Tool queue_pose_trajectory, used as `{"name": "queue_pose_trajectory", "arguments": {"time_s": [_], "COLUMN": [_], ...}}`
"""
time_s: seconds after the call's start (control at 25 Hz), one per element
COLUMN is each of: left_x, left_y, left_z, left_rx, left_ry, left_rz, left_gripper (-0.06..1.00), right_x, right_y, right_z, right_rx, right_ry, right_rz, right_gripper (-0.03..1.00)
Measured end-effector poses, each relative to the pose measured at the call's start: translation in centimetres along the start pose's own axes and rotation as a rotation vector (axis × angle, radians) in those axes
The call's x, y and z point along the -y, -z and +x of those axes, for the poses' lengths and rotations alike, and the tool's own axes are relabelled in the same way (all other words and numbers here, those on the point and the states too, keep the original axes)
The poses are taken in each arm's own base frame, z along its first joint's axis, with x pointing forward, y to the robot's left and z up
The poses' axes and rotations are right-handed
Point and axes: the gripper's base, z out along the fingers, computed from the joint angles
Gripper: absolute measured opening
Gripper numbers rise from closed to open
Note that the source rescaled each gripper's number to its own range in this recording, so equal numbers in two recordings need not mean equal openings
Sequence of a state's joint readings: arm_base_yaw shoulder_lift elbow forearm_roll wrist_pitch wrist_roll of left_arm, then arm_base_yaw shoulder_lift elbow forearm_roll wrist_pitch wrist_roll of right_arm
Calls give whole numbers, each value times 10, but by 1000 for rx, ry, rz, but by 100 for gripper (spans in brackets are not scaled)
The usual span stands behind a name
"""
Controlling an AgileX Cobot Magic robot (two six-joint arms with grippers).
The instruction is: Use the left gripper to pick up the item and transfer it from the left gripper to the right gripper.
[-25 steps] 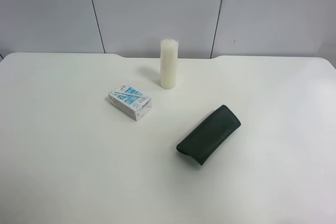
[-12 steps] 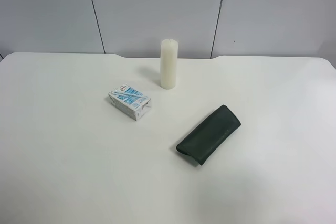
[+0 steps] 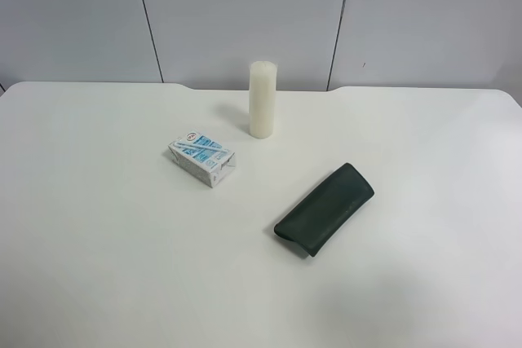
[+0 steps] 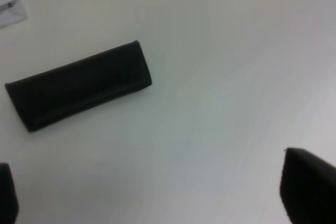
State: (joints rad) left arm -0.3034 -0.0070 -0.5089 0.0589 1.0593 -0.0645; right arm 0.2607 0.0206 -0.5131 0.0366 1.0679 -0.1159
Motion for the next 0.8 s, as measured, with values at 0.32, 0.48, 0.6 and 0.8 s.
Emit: {"name": "queue_pose_trajectory", "arguments": {"time_s": [0.32,0.48,0.6,0.8], "left_x": [0,0,0,0], "left_y": [0,0,0,0], "left_z": [0,0,0,0], "left_rx": [0,0,0,0], "left_ry": [0,0,0,0], "left_rz": [0,0,0,0], "left_gripper": [99,99,99,99], "right_x": [4,4,4,3], "right_y": [0,0,0,1], "right_z": [0,0,0,1], "right_rx": [3,3,3,8], "right_ry": [-41,-41,-41,-83], "right_rz": [39,40,40,119], "right_gripper": [100,100,100,100]}}
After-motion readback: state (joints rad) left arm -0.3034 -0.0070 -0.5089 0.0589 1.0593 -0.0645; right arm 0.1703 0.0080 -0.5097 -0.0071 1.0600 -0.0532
